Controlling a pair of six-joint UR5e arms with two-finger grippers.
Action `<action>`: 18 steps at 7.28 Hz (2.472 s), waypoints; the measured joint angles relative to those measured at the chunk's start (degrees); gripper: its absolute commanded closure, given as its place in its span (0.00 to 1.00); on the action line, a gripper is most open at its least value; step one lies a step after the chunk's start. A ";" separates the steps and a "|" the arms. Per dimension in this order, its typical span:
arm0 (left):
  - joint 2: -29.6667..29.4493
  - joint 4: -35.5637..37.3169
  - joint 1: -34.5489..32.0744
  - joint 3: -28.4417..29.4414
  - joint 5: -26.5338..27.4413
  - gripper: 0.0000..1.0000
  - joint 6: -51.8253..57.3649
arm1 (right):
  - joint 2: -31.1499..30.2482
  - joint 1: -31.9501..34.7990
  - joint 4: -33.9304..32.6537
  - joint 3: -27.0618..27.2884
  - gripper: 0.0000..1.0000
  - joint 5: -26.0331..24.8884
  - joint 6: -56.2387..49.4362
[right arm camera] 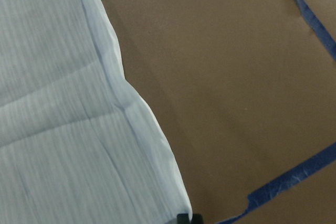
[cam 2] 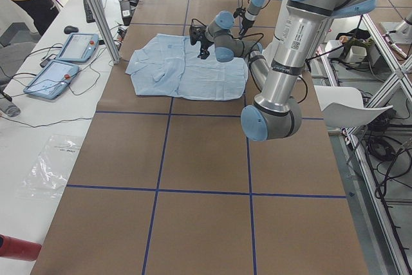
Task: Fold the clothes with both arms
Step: 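Release the sleeve with the left gripper and move both grippers to the hem corners, then grasp the hem corners nearest the robot with both grippers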
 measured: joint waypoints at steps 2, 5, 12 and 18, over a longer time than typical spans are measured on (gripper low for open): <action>0.67 0.20 0.49 -0.98 -0.31 0.00 -0.41 | 0.16 0.65 -0.03 2.38 1.00 0.36 -0.06; 10.06 1.42 6.18 -4.50 -0.32 0.01 -0.82 | 0.62 0.89 0.10 4.27 1.00 0.90 -0.01; 18.79 10.66 16.28 -7.88 -2.24 0.13 -10.50 | 1.16 2.63 0.26 4.58 1.00 1.38 -0.26; 19.25 10.74 16.44 -5.12 -1.15 0.25 -10.46 | 1.18 2.65 0.25 4.29 1.00 1.24 -0.27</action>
